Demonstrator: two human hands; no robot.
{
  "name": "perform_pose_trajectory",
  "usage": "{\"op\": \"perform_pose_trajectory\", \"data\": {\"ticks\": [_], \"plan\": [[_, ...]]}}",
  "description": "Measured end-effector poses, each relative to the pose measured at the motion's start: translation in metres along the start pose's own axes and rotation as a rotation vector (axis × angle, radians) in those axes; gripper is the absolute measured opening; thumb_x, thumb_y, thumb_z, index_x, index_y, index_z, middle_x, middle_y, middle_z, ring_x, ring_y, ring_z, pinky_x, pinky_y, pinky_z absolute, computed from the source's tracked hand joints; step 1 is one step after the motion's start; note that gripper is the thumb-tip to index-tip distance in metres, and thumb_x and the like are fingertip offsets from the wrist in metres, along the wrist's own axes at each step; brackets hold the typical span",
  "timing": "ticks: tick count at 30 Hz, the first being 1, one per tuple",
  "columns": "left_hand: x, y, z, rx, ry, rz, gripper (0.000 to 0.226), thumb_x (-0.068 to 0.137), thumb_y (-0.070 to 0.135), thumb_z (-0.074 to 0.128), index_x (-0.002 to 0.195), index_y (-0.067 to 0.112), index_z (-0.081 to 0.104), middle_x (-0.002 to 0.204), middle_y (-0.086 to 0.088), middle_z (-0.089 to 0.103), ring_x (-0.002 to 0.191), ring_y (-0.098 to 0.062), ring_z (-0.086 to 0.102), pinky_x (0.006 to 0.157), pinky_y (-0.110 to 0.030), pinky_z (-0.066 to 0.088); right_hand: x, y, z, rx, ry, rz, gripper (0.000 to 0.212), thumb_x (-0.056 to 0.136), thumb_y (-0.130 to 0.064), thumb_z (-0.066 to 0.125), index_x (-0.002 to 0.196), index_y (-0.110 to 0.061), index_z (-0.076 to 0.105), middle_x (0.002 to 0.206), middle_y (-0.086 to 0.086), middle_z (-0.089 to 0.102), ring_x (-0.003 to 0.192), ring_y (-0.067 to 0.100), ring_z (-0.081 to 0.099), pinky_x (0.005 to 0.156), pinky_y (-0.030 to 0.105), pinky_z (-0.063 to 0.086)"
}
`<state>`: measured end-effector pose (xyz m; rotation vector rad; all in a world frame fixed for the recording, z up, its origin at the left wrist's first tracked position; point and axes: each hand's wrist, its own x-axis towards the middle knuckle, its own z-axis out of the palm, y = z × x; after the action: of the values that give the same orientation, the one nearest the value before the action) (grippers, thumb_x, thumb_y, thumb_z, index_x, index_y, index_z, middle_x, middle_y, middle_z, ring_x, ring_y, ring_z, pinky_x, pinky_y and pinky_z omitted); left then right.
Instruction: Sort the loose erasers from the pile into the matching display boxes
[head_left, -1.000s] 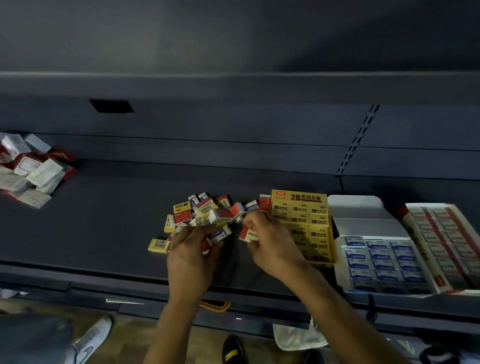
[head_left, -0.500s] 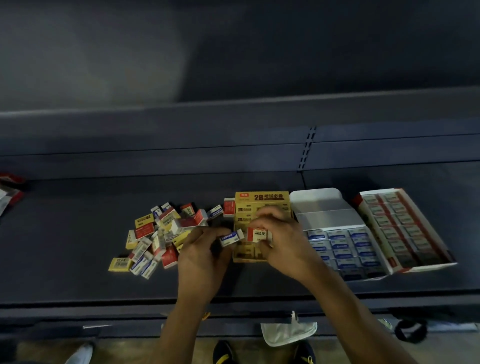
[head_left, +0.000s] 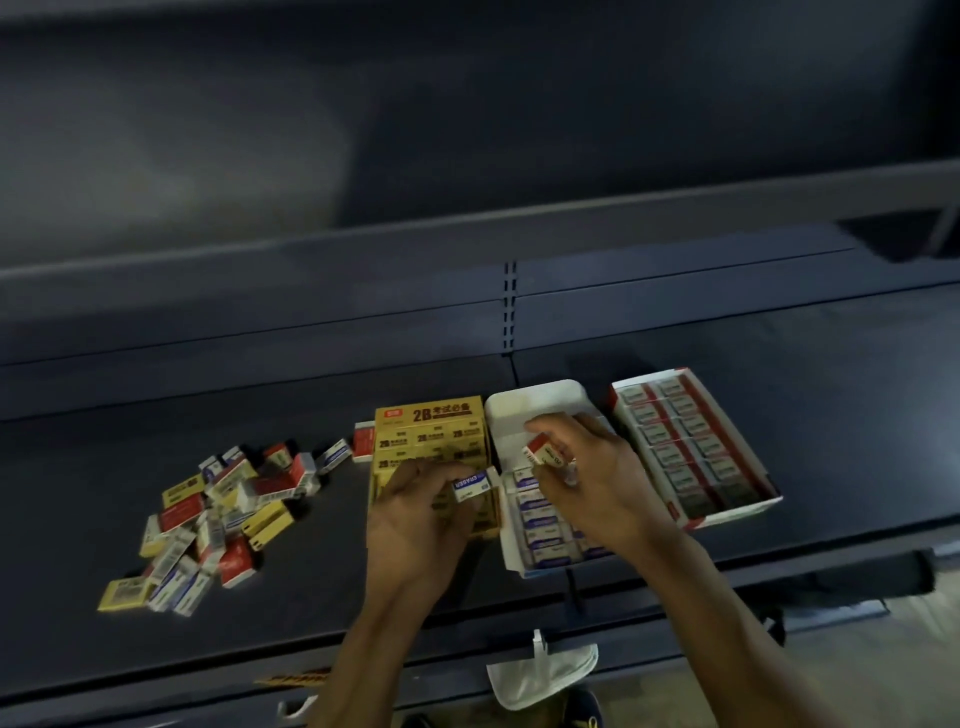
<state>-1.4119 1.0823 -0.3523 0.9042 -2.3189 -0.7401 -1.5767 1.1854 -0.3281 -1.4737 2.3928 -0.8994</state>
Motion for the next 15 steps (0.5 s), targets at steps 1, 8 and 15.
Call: {"op": "perform_pose_trajectory", "data": {"ticks": [1, 8, 15], "plan": [[0.001, 0.005, 0.005, -0.004, 0.0, 0.0, 0.03, 0.071, 0.009, 0.079, 0.096, 0.024, 0.07, 0.097, 0.008, 0.061, 0.087, -0.006, 0.06, 0.072, -0.015, 0.048, -0.002, 0.008, -0.005, -0.024, 0.021, -0.005, 0.038, 0.085, -0.021, 0.062, 0.121, -0.025, 0.053, 0.112, -0.005, 0.051, 0.093, 0.009, 0.054, 0.07, 0.017, 0.046], [0.003, 0.037, 0.039, -0.023, -0.017, 0.058, 0.033, 0.067, 0.007, 0.081, 0.095, 0.021, 0.071, 0.089, 0.011, 0.056, 0.076, -0.005, 0.057, 0.065, -0.009, 0.041, -0.014, 0.061, -0.046, -0.081, 0.105, 0.067, 0.01, 0.088, -0.017, 0.06, 0.095, -0.017, 0.067, 0.114, -0.001, 0.058, 0.074, 0.005, 0.054, 0.057, 0.005, 0.034], [-0.001, 0.054, 0.063, -0.046, -0.023, 0.067, 0.029, 0.069, 0.013, 0.081, 0.095, 0.022, 0.071, 0.094, 0.008, 0.061, 0.077, 0.006, 0.054, 0.072, 0.002, 0.039, -0.016, 0.093, -0.073, -0.115, -0.068, 0.204, 0.042, 0.085, -0.015, 0.061, 0.126, -0.018, 0.053, 0.126, 0.001, 0.045, 0.111, 0.016, 0.049, 0.085, 0.018, 0.037]]}}
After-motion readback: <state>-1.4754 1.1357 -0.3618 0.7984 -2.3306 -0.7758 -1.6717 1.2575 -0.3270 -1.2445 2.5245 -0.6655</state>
